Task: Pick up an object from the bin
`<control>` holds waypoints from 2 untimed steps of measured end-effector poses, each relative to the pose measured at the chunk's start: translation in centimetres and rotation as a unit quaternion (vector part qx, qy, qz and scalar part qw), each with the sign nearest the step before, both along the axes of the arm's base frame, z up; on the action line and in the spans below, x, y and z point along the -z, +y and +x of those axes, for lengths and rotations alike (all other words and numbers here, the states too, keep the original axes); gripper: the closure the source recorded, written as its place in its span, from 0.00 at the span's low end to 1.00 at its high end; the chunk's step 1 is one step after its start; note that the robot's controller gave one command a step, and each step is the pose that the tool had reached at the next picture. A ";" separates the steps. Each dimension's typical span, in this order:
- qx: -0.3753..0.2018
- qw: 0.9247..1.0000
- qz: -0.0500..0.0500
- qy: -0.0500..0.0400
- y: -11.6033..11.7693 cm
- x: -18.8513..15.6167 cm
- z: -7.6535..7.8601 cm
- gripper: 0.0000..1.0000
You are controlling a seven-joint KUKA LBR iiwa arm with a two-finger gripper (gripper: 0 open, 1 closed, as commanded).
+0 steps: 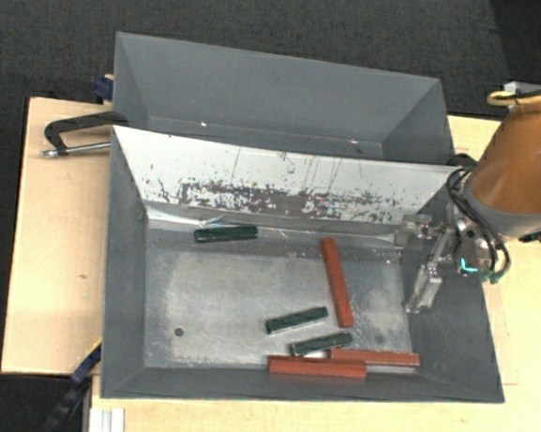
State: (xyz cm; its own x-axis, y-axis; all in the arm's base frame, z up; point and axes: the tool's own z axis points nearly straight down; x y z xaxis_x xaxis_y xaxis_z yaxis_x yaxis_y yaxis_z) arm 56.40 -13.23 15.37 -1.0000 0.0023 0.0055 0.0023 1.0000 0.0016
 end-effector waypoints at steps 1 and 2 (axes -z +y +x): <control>-0.001 1.000 -0.001 -0.004 0.0 -0.5 0.2 0.00; -0.030 1.000 -0.002 -0.008 1.1 1.2 -0.4 0.00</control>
Offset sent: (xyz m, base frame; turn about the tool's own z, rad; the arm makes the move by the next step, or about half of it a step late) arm -0.0346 0.0582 -0.0837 -0.2624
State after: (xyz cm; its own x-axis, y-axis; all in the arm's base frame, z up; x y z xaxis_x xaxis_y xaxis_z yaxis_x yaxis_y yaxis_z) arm 55.96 -12.11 14.15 -0.9983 -0.0571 -0.0107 -0.0571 0.9984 -0.0038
